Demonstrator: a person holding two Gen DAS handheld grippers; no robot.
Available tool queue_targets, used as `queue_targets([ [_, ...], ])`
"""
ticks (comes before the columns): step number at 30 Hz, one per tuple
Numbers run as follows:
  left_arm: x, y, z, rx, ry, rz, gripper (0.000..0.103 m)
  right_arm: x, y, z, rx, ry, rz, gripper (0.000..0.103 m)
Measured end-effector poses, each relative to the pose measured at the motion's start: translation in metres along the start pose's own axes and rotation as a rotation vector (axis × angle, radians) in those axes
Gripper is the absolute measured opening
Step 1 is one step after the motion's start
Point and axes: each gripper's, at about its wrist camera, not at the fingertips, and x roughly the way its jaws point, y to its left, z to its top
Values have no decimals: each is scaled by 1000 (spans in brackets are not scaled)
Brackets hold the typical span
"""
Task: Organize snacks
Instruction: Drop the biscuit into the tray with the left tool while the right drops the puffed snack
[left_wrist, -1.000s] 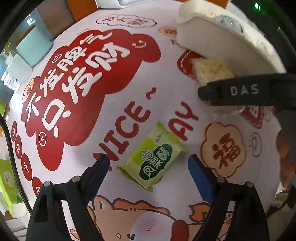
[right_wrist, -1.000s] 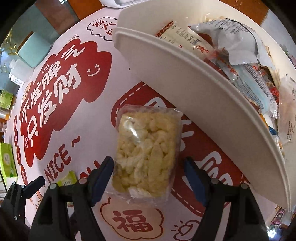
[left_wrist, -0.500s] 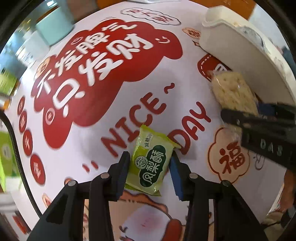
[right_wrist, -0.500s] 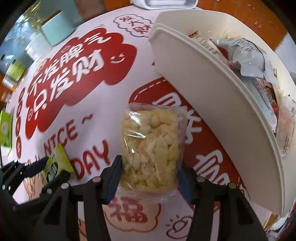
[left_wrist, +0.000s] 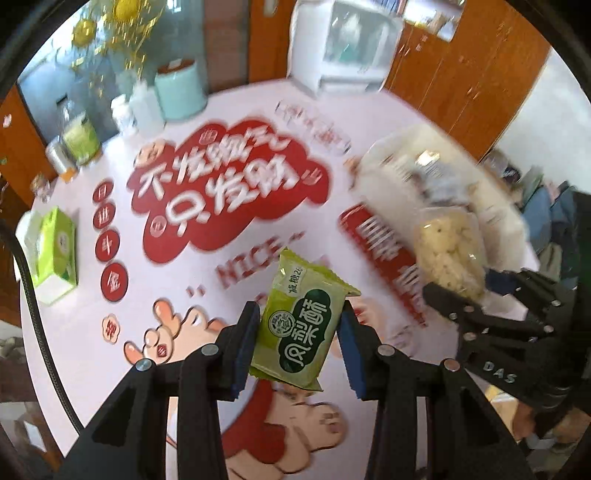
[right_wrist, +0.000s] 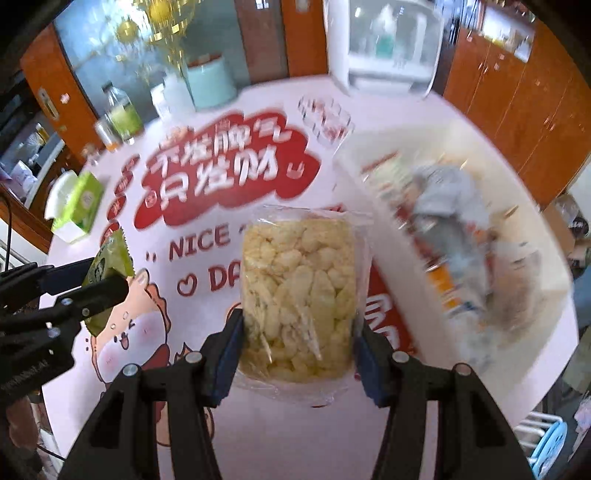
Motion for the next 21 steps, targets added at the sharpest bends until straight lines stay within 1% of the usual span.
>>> queue_targets([
  [3,-22,-30,17,10,-70,-4,41,-24,-19,11,20,-62,-2,56],
  [5,-32,-54,28,12,-107,-6,41,-41,-41,17,33,-104,3,56],
  [10,-34,-116,55,-12,-145,7,41,-68,-101,30,32,-193,14,56],
  [13,-21,-155,70,-65,-157,43,41,-72,-146,42,-1,-223,41,56],
  [16,-1,-188,84,-135,-162,70,41,-65,-180,56,-66,-212,42,56],
  [18,13,-206,93,-170,-159,80,41,-63,-196,63,-104,-210,34,56],
  [21,36,-226,103,-218,-129,83,41,-58,-218,78,-153,-205,19,56],
])
